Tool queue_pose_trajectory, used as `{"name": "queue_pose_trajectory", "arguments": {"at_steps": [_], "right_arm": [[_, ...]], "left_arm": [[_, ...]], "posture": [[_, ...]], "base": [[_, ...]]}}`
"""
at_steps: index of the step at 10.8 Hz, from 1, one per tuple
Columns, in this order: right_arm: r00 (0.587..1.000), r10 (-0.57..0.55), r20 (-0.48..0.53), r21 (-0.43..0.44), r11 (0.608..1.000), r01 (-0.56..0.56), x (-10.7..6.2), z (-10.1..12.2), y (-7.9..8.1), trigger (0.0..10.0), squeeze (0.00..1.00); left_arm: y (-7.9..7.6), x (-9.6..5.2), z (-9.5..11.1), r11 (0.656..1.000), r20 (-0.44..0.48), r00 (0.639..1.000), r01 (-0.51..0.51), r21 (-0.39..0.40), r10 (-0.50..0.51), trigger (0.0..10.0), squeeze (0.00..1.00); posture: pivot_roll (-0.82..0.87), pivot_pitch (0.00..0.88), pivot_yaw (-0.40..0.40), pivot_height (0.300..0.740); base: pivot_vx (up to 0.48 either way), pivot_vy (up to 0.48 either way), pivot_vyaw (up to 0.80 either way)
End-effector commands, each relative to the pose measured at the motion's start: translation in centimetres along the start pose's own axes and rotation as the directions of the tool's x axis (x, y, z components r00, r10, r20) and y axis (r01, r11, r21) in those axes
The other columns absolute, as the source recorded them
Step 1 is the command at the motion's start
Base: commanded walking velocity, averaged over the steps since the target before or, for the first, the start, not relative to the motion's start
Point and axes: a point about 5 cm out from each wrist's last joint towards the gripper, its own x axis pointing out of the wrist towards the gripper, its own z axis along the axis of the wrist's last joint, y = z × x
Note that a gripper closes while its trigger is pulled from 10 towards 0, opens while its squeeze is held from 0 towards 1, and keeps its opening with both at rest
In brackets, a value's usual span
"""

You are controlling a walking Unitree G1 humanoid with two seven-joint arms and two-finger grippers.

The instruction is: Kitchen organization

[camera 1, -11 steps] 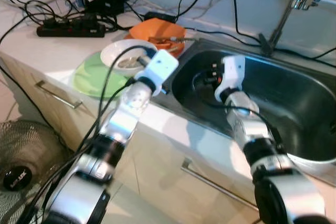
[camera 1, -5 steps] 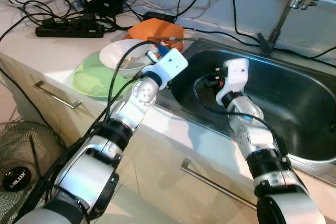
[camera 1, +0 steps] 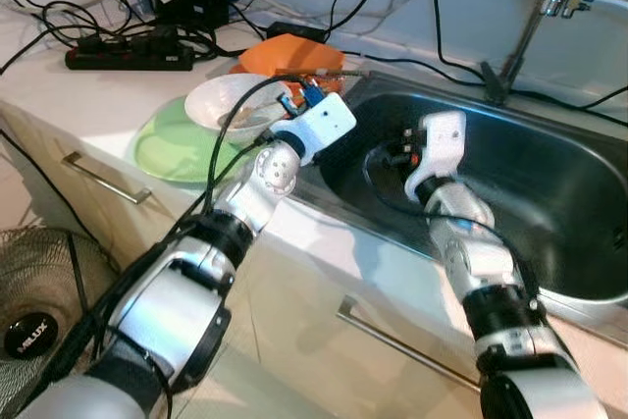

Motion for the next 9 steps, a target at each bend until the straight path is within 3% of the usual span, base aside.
{"name": "queue_pose_trajectory", "arguments": {"at_steps": [1, 3, 9], "right_arm": [[1.0, 0.002, 0.019, 0.009, 1.0, -0.002, 0.05, 0.56, 0.07, 10.0, 0.0], [1.0, -0.006, 0.015, 0.012, 1.0, 0.006, 0.02, 0.51, 0.02, 10.0, 0.0], [1.0, -0.018, 0.004, 0.01, 1.0, 0.018, -0.24, 0.29, -0.11, 10.0, 0.0]], "left_arm": [[0.55, 0.36, 0.69, 1.0, 0.016, 1.0, -0.02, 0.024, 0.019, 10.0, 0.0], [1.0, 0.62, 0.9, 0.999, 0.015, 0.999, -0.036, 0.041, 0.036, 10.0, 0.0], [0.3, 0.93, 0.88, 0.996, -0.022, 1.0, -0.017, 0.083, 0.018, 10.0, 0.0]], "posture": [[0.16, 0.0, -0.017, 0.74], [0.16, 0.0, -0.018, 0.74], [0.14, 0.0, -0.012, 0.74]], "base": [[0.0, 0.0, 0.0], [0.0, 0.0, 0.0], [0.0, 0.0, 0.0]]}}
